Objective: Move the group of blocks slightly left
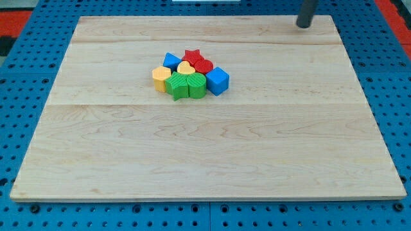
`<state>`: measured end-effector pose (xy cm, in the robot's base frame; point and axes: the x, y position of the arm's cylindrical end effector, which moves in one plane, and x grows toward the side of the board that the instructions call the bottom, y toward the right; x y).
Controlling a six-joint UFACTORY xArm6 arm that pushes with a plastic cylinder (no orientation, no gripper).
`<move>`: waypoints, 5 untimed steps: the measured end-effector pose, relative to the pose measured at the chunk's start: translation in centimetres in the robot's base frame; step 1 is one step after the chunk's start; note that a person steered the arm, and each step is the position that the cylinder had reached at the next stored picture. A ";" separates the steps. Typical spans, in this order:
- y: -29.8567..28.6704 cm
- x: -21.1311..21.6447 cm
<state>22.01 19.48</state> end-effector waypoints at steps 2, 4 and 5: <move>-8.1 0.0; -7.2 6.8; -7.5 11.1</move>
<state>33.08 12.00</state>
